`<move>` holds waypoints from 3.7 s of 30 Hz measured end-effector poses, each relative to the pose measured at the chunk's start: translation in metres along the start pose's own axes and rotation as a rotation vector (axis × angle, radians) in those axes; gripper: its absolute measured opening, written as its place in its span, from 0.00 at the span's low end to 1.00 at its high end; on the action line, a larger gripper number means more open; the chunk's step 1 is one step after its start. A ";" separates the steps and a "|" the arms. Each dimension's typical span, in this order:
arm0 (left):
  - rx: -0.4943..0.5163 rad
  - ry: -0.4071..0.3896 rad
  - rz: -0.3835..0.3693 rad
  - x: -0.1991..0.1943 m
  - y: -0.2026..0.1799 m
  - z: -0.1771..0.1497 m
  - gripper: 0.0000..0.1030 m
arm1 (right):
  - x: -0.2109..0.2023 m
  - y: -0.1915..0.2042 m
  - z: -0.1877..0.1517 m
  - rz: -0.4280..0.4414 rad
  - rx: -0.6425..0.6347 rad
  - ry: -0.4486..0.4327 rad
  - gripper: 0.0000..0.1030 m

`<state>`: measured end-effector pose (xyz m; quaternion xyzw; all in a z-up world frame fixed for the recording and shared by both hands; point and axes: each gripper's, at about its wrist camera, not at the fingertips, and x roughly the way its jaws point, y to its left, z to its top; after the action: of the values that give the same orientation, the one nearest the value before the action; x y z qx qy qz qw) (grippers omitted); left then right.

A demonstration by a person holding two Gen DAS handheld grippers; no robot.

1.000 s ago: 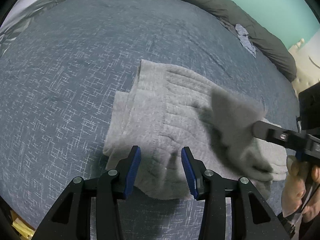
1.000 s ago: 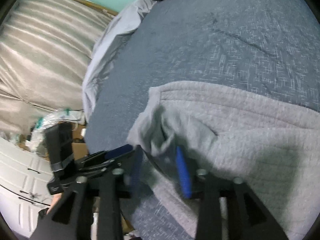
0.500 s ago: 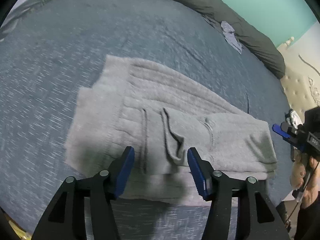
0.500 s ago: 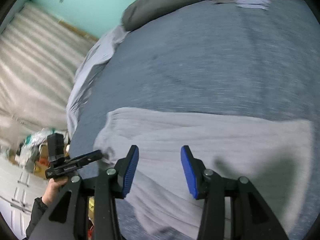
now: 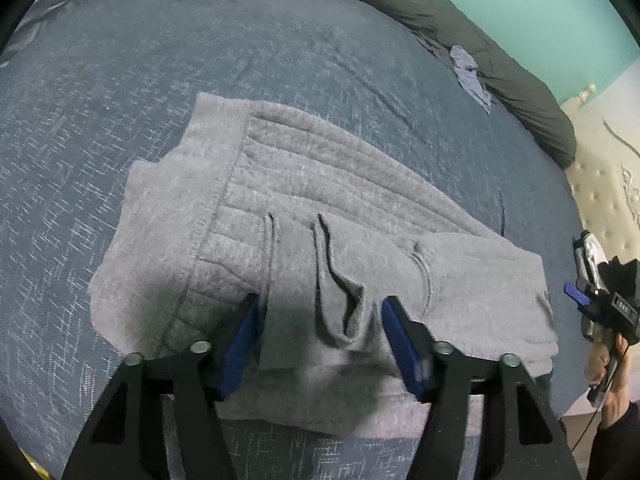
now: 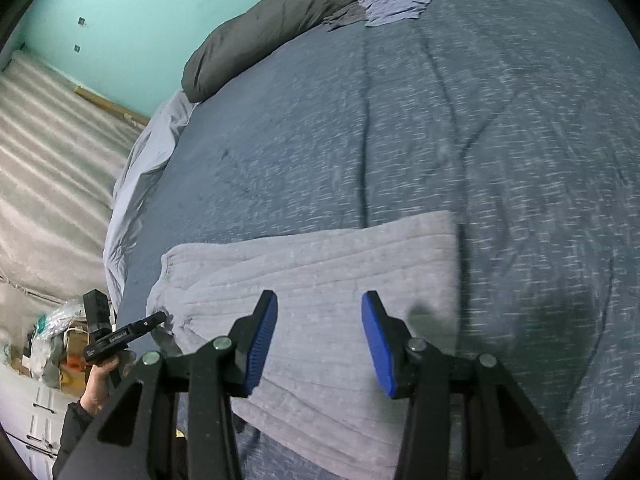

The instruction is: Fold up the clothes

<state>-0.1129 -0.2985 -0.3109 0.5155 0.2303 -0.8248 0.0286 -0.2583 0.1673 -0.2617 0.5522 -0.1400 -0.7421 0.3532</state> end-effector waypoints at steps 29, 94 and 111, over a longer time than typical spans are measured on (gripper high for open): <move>0.033 -0.097 0.074 -0.056 0.023 0.053 0.06 | -0.011 -0.031 -0.006 -0.037 0.075 0.015 0.52; 0.164 0.005 -0.304 0.004 -0.170 0.039 0.11 | -0.187 -0.098 0.037 -0.260 -0.008 -0.121 0.13; 0.134 0.108 -0.227 0.096 -0.186 0.030 0.16 | -0.137 -0.233 0.023 -0.312 0.134 -0.039 0.23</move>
<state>-0.2356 -0.1269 -0.3179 0.5303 0.2327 -0.8075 -0.1120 -0.3460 0.4217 -0.2937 0.5751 -0.1086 -0.7874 0.1935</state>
